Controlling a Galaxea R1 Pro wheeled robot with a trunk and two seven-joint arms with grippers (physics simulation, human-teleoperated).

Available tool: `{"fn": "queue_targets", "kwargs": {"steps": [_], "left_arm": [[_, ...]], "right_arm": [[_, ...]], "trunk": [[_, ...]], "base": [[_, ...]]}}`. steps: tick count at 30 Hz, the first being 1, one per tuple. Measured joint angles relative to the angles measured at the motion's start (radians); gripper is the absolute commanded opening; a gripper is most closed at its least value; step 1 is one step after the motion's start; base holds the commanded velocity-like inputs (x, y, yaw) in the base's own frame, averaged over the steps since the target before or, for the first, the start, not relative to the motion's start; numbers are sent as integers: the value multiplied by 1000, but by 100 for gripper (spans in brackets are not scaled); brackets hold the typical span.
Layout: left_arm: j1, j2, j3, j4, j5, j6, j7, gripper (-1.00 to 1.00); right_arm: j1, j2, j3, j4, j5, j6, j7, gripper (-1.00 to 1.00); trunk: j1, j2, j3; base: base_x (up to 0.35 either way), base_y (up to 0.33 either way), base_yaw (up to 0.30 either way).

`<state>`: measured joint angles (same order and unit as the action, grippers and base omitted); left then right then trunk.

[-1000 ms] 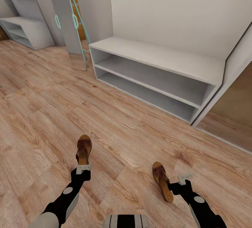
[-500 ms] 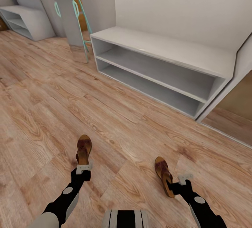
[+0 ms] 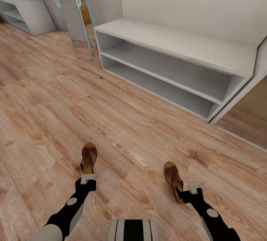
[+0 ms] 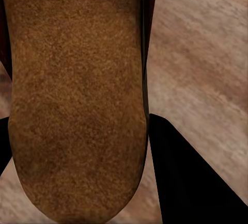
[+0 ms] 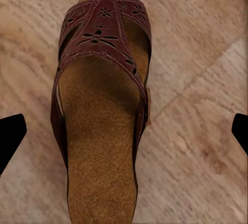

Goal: Pick up the two gym shoes and the two sandals from the corridor floor and place them onto the hallstand (shoe rack) in the corridor, making sure they are on the rack and not on the floor. Arrange them so the two gym shoes are next to each other and the two sandals are next to each other.

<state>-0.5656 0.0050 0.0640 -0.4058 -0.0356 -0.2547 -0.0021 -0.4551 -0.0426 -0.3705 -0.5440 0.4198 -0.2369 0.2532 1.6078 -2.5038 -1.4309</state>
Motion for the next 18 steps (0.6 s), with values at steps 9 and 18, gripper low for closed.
{"fn": "queue_targets", "kwargs": {"steps": [9,18], "left_arm": [[0,0,-1,0,0,-1,-1,-100],[3,0,-1,-19,-1,-8,-1,-100]], "right_arm": [[1,0,0,1,1,-41,1,100],[2,0,0,1,1,-45,0,100]], "trunk": [[1,-1,-12],[5,-3,-53]], "base": [[0,0,0],[0,0,0]]}}
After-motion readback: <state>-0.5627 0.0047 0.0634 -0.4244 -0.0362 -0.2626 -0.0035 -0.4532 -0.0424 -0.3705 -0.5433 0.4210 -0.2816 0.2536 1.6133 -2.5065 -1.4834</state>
